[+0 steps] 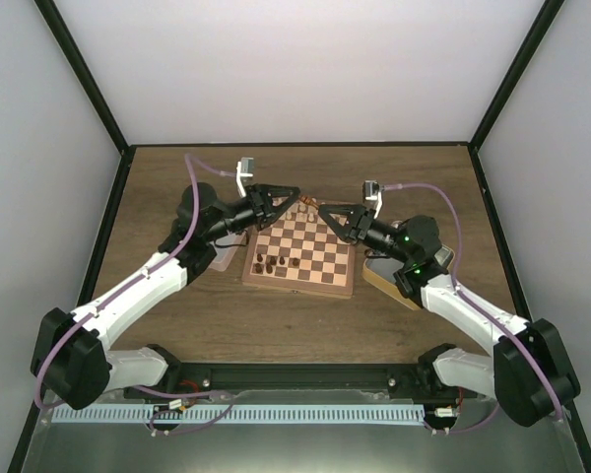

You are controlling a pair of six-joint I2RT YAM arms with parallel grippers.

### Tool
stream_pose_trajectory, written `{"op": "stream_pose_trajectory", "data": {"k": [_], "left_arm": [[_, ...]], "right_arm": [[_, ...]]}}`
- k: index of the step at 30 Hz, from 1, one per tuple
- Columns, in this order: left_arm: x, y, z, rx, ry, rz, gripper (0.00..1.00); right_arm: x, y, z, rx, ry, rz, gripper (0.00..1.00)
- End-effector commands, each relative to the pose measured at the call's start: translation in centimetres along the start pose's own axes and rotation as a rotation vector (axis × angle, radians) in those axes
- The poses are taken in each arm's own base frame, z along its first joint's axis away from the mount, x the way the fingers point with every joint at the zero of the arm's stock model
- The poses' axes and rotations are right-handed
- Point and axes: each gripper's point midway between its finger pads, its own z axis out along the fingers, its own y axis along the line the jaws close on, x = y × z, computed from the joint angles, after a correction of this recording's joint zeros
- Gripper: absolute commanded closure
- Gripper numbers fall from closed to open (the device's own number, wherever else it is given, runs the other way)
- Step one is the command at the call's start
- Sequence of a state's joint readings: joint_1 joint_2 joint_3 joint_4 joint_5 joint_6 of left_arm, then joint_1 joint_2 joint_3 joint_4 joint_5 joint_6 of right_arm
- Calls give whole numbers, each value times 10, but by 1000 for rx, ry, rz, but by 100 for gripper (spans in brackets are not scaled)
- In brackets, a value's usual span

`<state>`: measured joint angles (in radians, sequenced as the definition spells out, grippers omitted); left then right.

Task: Set up the chess pieces on the board
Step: Pick up the chess piece from the storage box.

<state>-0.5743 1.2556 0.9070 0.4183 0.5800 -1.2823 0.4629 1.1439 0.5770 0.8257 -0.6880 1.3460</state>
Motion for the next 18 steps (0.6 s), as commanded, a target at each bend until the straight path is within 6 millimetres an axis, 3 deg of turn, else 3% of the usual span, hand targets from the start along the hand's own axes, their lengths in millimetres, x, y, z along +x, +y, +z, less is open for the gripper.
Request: {"op": "stream_pose_trajectory", "data": {"k": [1,12,18], "left_arm": [[-3,-4,0,25,-7,17,96],[-5,13,0,-38,-30,51,96],[-19,50,-19,-295,-118,198,96]], "right_arm": [[-3,28,8,-77,11,-48,73],[-7,10,5,26,-33,-77,95],[-7,-25,-2,244,-17,-157,98]]}}
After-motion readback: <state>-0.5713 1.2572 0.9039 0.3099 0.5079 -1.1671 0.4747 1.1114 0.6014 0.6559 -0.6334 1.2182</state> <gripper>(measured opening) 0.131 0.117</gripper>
